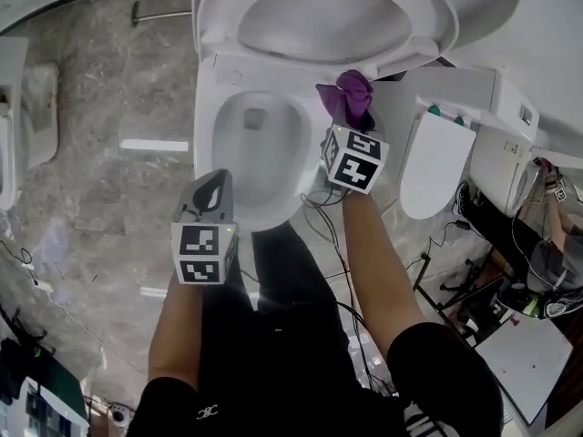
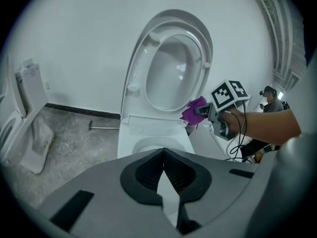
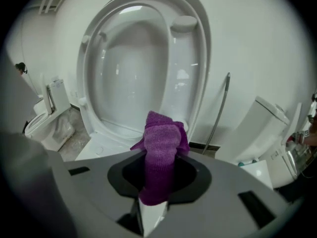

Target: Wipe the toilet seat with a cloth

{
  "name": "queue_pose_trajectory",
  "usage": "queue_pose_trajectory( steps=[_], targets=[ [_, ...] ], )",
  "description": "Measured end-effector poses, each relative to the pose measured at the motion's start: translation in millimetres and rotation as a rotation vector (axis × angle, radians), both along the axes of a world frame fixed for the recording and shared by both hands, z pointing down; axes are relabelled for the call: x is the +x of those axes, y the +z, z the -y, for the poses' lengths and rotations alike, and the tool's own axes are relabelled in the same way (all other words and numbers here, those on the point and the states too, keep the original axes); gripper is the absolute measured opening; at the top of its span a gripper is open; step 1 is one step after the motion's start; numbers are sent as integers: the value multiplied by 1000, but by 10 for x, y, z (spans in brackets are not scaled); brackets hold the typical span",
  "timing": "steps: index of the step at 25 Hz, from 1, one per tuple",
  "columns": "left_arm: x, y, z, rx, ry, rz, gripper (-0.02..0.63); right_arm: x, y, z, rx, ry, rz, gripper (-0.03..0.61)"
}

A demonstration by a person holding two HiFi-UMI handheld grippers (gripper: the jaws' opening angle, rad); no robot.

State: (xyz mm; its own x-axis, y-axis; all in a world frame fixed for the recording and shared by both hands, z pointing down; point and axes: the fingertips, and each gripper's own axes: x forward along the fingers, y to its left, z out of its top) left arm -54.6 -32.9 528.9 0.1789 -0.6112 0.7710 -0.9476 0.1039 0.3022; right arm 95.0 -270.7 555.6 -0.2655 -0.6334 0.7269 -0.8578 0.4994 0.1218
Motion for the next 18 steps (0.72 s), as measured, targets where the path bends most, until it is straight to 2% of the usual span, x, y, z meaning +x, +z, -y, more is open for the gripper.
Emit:
queue_pose_trajectory(
  steps=[7,12,16,18],
  targets=[
    [491,-78,119,10,-17,15,5,247,-120,420,13,13,46,94],
    [655,-265,222,28,-24,39,5,92,-435,677,10,30,165,94],
    [688,-571,315,67,-50,49,5,23,-568,752,-32,38,168,94],
    [651,-666,333,85,-62,66,5,21,-629,736,-24,33,171,94]
  ],
)
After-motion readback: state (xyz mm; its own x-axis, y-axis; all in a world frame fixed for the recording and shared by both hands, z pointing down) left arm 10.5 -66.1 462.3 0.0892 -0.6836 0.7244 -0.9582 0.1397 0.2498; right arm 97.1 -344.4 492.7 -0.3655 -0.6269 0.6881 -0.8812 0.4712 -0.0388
